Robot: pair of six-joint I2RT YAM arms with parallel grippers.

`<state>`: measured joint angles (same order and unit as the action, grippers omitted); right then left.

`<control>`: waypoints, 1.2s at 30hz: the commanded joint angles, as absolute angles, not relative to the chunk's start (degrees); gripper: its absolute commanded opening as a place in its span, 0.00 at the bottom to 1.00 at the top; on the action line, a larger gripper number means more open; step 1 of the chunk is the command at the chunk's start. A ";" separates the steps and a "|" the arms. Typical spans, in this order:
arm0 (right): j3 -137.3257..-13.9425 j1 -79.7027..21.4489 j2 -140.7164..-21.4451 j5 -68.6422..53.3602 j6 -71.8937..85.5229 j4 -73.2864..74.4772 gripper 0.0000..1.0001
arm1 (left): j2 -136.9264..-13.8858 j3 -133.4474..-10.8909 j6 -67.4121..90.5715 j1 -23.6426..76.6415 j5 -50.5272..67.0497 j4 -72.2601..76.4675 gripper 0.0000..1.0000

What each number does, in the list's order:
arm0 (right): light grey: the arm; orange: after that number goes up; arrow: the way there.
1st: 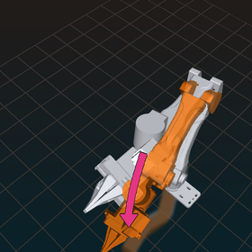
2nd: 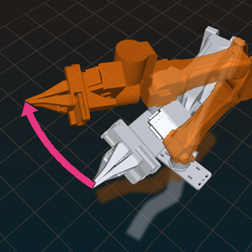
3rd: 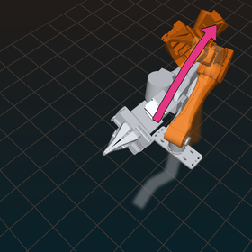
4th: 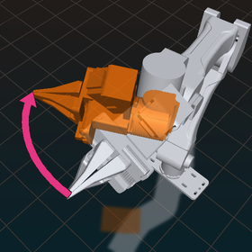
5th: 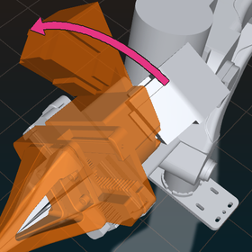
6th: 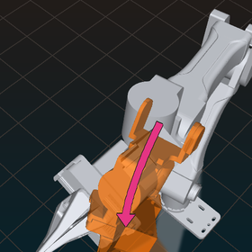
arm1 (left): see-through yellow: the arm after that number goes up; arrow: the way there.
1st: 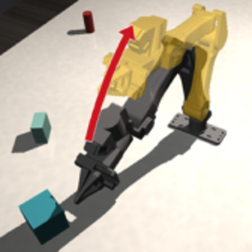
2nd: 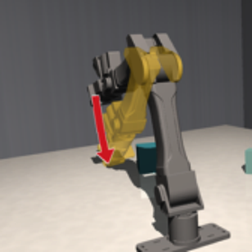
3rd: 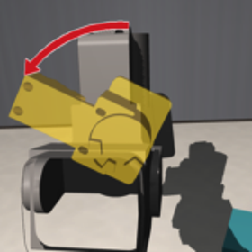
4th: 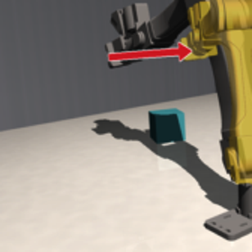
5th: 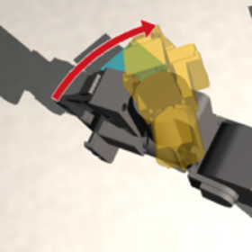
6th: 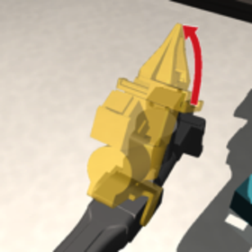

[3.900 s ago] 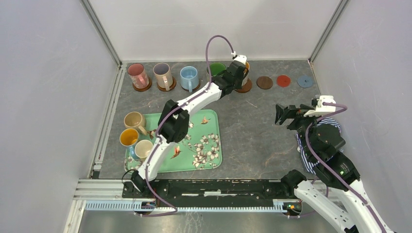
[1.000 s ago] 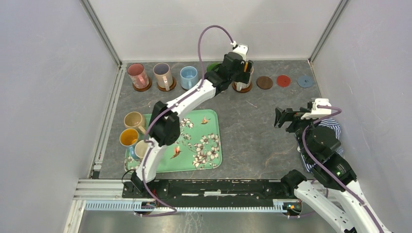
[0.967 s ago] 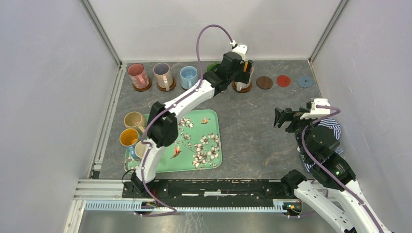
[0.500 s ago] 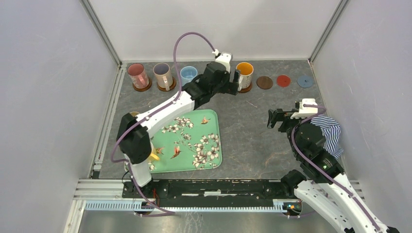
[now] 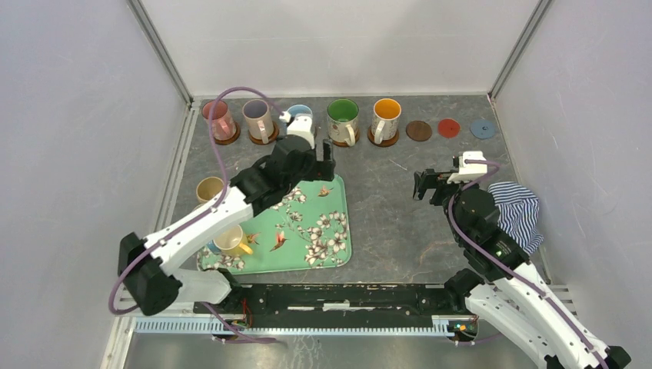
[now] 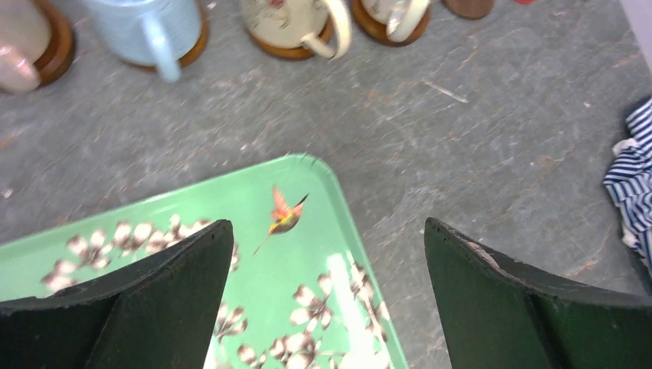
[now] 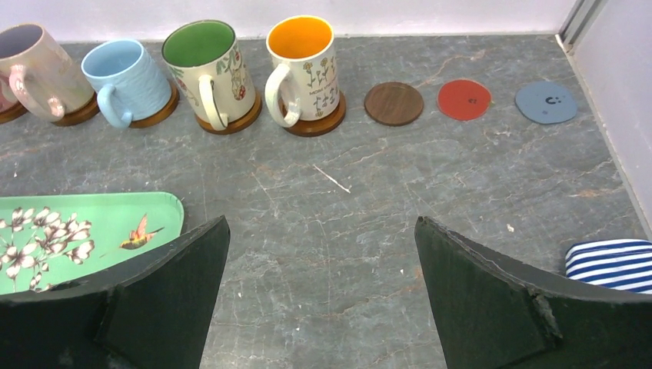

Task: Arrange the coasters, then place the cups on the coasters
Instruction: Move the cup to the tray.

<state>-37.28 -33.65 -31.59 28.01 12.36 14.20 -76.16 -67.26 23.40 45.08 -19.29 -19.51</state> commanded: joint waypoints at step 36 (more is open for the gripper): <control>-31.66 -33.84 -34.45 23.25 15.49 5.50 0.98 | -47.44 -42.75 51.64 45.18 -7.79 -55.04 0.99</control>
<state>-32.08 -33.65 -34.54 23.94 14.74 8.36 -50.72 -42.74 48.45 45.08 -10.31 -49.32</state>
